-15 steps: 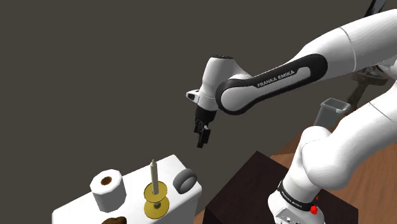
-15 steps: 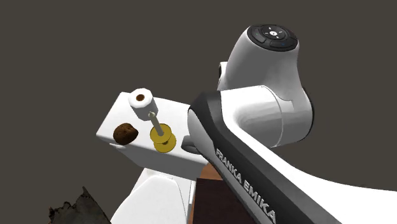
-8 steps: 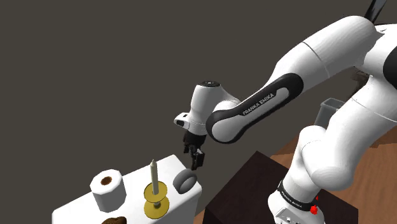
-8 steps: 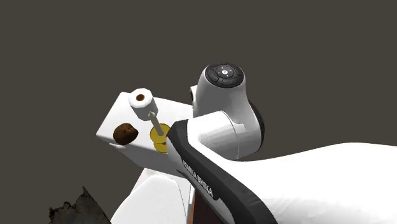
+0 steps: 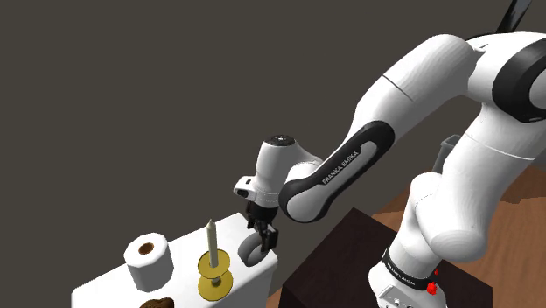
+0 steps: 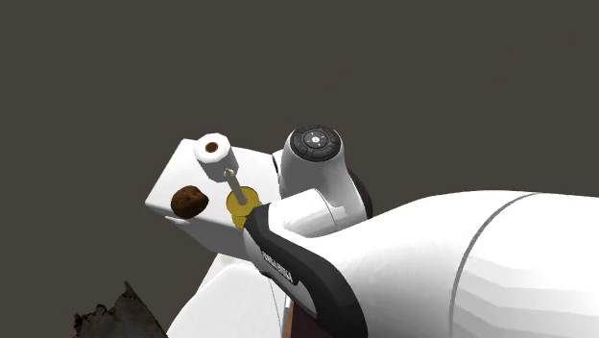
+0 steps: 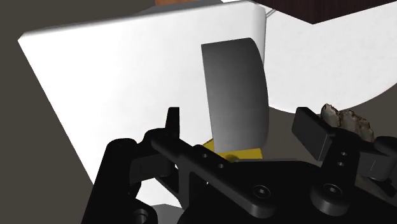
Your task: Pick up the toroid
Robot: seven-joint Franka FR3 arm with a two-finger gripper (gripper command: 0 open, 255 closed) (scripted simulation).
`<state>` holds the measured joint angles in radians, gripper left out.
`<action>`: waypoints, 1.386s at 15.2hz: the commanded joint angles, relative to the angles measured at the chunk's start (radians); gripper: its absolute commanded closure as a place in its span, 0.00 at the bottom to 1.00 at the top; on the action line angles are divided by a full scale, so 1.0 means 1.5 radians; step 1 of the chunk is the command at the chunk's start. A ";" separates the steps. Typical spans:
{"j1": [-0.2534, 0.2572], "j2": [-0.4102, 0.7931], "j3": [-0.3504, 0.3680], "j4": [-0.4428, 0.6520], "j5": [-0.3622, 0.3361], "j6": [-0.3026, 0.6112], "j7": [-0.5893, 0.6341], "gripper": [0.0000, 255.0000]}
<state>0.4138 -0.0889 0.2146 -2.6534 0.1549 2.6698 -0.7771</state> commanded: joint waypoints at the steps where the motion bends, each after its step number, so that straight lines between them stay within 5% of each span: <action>1: 0.000 0.021 0.001 -0.003 -0.003 0.024 0.001 0.00; 4: 0.000 0.037 0.001 -0.005 -0.005 0.042 0.002 0.00; 5: 0.000 0.037 0.002 -0.005 -0.005 0.042 0.003 1.00; 14: 0.000 0.037 0.001 -0.005 -0.005 0.042 0.002 1.00; 21: 0.001 -0.030 -0.001 0.006 0.003 -0.035 -0.001 1.00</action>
<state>0.4157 -0.1226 0.2149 -2.6495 0.1589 2.6336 -0.7765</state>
